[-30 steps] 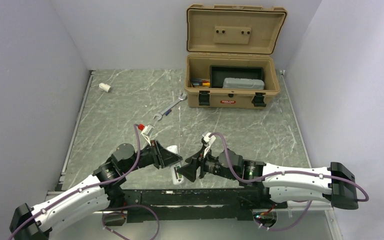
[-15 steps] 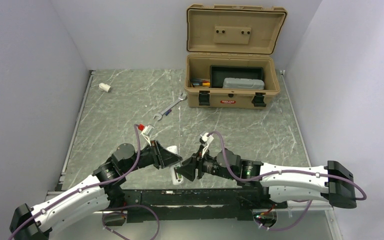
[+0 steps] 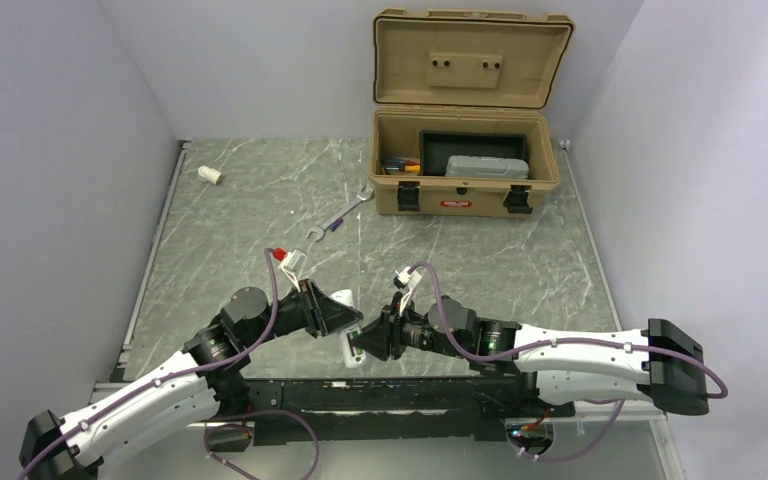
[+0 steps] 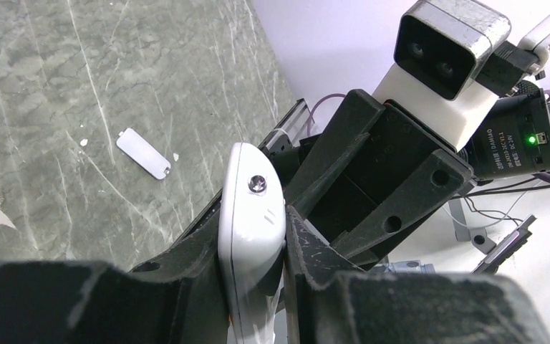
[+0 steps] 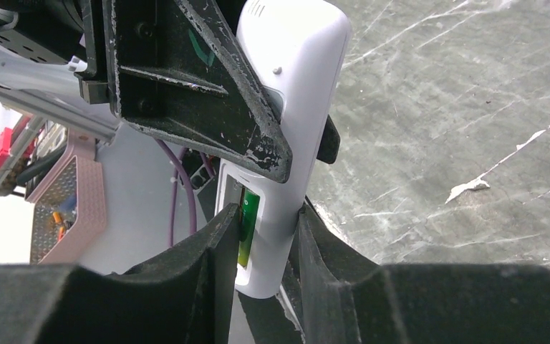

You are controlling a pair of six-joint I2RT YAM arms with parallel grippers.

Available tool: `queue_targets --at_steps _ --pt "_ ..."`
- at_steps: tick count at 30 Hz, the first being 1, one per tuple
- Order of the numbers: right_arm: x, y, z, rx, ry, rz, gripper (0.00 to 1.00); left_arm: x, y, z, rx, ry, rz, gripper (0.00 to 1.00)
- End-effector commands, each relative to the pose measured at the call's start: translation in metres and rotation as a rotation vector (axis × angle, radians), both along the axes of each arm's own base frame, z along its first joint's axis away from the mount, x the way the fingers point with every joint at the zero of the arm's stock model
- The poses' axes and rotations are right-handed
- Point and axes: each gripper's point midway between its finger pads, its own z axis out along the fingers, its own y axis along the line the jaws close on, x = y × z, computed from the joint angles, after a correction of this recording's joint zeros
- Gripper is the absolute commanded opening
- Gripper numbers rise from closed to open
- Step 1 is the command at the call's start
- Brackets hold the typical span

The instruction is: Load the batteries into the remote control

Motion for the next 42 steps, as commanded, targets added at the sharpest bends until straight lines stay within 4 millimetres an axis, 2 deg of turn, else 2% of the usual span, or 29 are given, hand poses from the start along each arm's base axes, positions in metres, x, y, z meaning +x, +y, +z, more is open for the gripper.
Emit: queue_targets --at_steps 1,3,10,11,12,13,14,16,19,22,25,27,28,29,31,33,35,37,38,42 --pt "-0.003 0.009 0.027 0.091 -0.041 0.037 0.09 0.002 -0.001 0.033 -0.067 -0.058 0.008 0.00" --pt "-0.003 0.009 0.027 0.091 -0.048 0.039 0.00 0.003 -0.001 0.033 -0.070 -0.058 0.011 0.00" --pt "-0.009 0.012 0.030 0.102 -0.067 0.083 0.00 0.003 0.000 0.032 -0.069 -0.054 0.014 0.00" --pt "-0.008 0.011 0.031 0.100 -0.074 0.081 0.12 0.003 0.000 0.031 -0.065 -0.054 0.014 0.00" --pt "-0.007 0.011 0.032 0.100 -0.081 0.078 0.32 0.003 0.000 0.028 -0.058 -0.050 0.017 0.00" --pt "-0.007 0.011 0.034 0.098 -0.090 0.078 0.46 0.003 0.001 0.026 -0.051 -0.049 0.019 0.00" --pt "-0.006 0.010 0.035 0.094 -0.102 0.079 0.53 0.004 0.002 0.023 -0.044 -0.046 0.023 0.00" --pt "-0.005 0.007 0.040 0.087 -0.135 0.079 0.61 0.004 0.004 0.017 -0.029 -0.034 0.034 0.00" --pt "-0.002 0.000 0.048 0.068 -0.181 0.069 0.66 0.006 0.009 0.005 0.000 -0.009 0.065 0.00" --pt "0.013 -0.011 0.058 0.041 -0.217 -0.020 0.68 0.011 0.017 -0.009 0.044 0.025 0.120 0.00" --pt "0.037 -0.030 0.067 0.024 -0.235 -0.166 0.73 0.016 0.028 -0.026 0.115 0.065 0.186 0.00" --pt "0.066 -0.047 0.065 -0.017 -0.223 -0.310 0.71 0.017 0.036 -0.034 0.149 0.079 0.214 0.00" --pt "0.085 -0.055 0.060 -0.062 -0.190 -0.394 0.70 0.016 0.039 -0.035 0.155 0.080 0.223 0.00" --pt "0.103 -0.064 0.046 -0.135 -0.129 -0.461 0.70 0.016 0.042 -0.034 0.158 0.079 0.235 0.00" --pt "0.134 -0.071 0.029 -0.220 -0.024 -0.535 0.70 0.017 0.050 -0.026 0.158 0.065 0.265 0.00" --pt "0.157 -0.064 0.023 -0.231 0.014 -0.544 0.70 0.016 0.060 -0.005 0.147 0.020 0.294 0.00" --pt "0.174 -0.047 0.019 -0.221 0.017 -0.526 0.69 0.017 0.073 0.017 0.149 -0.034 0.333 0.00" --pt "0.191 -0.027 0.009 -0.258 0.022 -0.504 0.62 0.018 0.084 0.039 0.167 -0.086 0.363 0.00" --pt "0.202 -0.015 0.011 -0.270 0.014 -0.499 0.61 0.017 0.088 0.046 0.184 -0.104 0.369 0.00" --pt "0.235 0.024 -0.029 -0.366 0.036 -0.470 0.61 0.015 0.097 0.068 0.208 -0.141 0.385 0.00"
